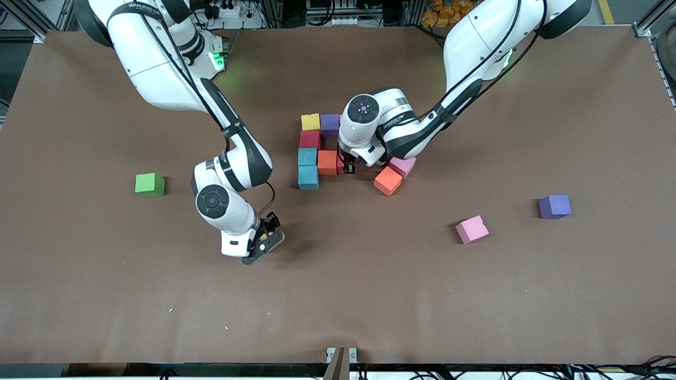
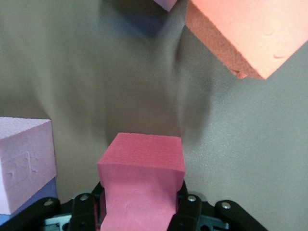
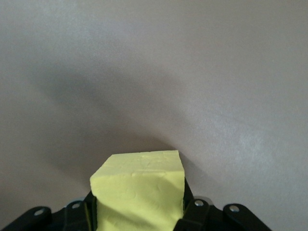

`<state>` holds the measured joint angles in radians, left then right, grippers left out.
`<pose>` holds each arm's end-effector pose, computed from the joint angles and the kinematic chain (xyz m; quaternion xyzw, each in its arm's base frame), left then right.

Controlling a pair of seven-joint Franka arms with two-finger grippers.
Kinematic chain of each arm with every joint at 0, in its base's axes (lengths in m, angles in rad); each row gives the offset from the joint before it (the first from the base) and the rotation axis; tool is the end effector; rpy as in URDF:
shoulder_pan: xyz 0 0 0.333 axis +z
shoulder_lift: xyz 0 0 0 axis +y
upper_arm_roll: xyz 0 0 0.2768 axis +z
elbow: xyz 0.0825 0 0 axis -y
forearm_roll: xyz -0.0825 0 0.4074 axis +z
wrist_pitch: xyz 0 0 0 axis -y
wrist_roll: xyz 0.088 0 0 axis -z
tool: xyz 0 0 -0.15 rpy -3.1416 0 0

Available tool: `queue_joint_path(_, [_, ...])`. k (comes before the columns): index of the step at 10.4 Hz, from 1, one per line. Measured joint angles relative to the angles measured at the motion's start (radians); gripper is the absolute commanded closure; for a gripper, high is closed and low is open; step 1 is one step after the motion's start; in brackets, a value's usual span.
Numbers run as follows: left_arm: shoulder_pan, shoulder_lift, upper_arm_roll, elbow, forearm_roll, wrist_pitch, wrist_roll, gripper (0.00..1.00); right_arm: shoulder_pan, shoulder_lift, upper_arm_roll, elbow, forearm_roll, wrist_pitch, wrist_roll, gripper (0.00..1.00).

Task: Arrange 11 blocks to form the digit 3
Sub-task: 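Carry the yellow cube with the right gripper toward the cyan column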

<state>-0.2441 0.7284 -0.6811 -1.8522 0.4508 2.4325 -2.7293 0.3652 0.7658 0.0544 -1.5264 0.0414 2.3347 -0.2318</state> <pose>0.3858 -0.5093 0.1153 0.6954 0.7148 -0.0725 0.0112 0.6453 0.2870 0.1229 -0.9535 -0.2988 -0.0183 0.0358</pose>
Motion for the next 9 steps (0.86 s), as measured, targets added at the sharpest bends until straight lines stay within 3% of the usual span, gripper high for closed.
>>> queue_joint_path(2, [-0.003, 0.0, 0.002, 0.001, 0.0, 0.0, 0.0, 0.92, 0.006, -0.012, 0.009, 0.014, 0.0, -0.05, 0.121, 1.0])
queue_joint_path(4, [-0.007, 0.0, 0.005, 0.002, 0.0, 0.0, 0.0, 0.71, 0.011, -0.029, 0.025, 0.015, -0.001, -0.07, 0.268, 1.0])
queue_joint_path(6, [-0.008, 0.0, 0.006, 0.003, 0.0, 0.0, 0.0, 0.57, 0.02, -0.035, 0.038, 0.015, -0.002, -0.075, 0.428, 1.0])
queue_joint_path(7, [-0.008, 0.0, 0.006, 0.004, 0.0, 0.0, 0.0, 0.47, 0.029, -0.036, 0.045, 0.015, -0.003, -0.075, 0.503, 1.0])
queue_joint_path(8, [-0.009, 0.0, 0.007, 0.005, 0.0, 0.0, 0.0, 0.0, 0.035, -0.037, 0.061, 0.014, -0.004, -0.075, 0.582, 1.0])
queue_joint_path(9, [-0.009, 0.0, 0.009, 0.006, 0.0, 0.0, 0.0, 0.0, 0.04, -0.038, 0.079, 0.011, -0.022, -0.076, 0.663, 1.0])
